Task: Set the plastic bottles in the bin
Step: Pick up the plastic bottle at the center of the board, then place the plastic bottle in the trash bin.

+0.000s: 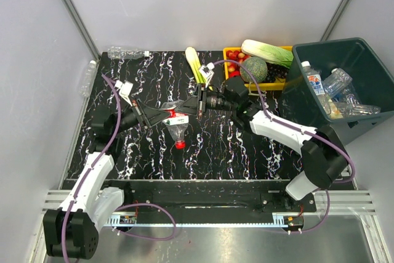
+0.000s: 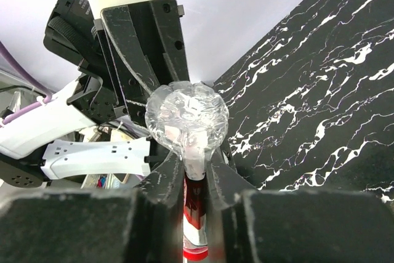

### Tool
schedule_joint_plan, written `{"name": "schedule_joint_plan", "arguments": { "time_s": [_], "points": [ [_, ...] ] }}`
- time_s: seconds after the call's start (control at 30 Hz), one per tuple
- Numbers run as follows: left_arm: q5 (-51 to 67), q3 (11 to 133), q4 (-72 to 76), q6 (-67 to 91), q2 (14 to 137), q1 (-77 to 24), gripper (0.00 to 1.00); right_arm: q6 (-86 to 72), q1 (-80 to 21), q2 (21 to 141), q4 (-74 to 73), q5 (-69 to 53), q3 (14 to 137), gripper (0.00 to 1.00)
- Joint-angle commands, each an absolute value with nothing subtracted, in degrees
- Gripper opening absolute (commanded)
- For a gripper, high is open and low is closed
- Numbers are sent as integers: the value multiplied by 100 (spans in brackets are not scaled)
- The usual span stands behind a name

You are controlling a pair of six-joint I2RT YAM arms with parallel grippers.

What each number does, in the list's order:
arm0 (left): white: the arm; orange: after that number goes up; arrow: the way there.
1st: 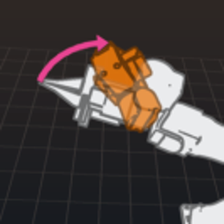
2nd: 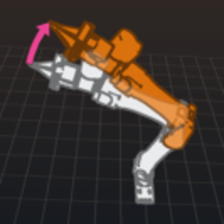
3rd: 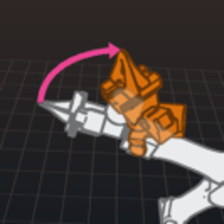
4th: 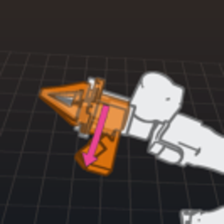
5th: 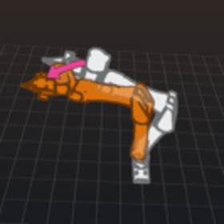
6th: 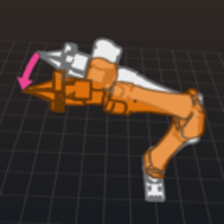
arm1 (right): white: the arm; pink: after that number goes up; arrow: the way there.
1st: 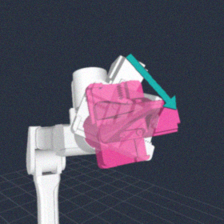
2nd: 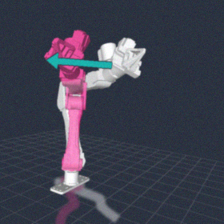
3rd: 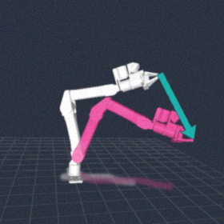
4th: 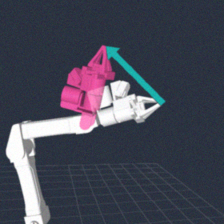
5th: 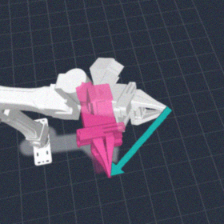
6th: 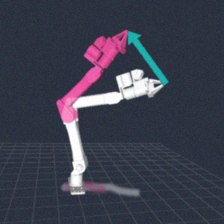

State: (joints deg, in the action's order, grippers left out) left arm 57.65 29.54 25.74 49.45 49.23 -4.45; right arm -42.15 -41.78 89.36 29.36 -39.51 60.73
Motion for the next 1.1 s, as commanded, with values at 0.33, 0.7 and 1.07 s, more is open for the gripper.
{"name": "schedule_joint_plan", "arguments": {
  "time_s": [0.33, 0.7, 1.07],
  "points": [
    [5406, 3252, 1529, 4157, 4615, -492, 50, -4281, -4219, 8904, 3183, -3850, 6082, 0],
    [4562, 3612, 159, 3226, 4017, -492, 99, -3383, -3658, 8359, 1310, -2558, 6759, 0],
    [3850, 3762, -615, 2892, 3902, -483, 99, -1314, -2338, 6989, -1333, -524, 8294, 0]
  ]
}}
